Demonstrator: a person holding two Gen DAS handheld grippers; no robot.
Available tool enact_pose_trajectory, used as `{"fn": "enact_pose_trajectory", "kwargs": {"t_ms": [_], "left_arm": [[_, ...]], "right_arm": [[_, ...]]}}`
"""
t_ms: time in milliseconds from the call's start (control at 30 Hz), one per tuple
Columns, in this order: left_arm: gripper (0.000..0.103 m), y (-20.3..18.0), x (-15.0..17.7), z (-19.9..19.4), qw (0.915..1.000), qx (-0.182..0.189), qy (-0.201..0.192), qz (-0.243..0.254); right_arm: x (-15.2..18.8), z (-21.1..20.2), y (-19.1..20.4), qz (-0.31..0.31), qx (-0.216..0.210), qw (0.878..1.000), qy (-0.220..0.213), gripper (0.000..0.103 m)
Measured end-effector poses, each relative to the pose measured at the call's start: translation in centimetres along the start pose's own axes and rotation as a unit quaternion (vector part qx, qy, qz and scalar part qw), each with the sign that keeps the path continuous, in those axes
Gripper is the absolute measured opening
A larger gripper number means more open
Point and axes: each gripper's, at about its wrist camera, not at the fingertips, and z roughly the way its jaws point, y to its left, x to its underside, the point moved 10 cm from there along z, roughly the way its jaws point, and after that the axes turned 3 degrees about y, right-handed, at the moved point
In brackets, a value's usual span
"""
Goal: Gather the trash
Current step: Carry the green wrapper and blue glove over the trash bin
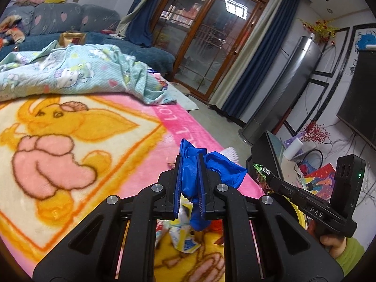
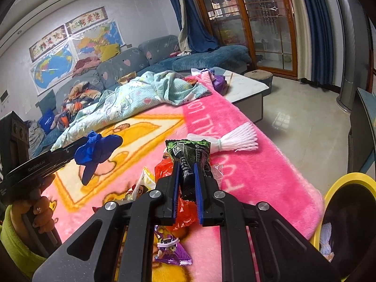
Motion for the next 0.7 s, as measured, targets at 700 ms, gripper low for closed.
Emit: {"fn": "enact_pose_trajectory", "kwargs": {"t_ms": [700], "left_arm": [[0.007, -8.1, 1.2, 1.4, 0.9962, 0.044, 0.011, 0.074]], "right_arm": [[-0.1, -5.0, -4.9, 0.048, 0.037, 0.997, -0.037, 0.012]]}}
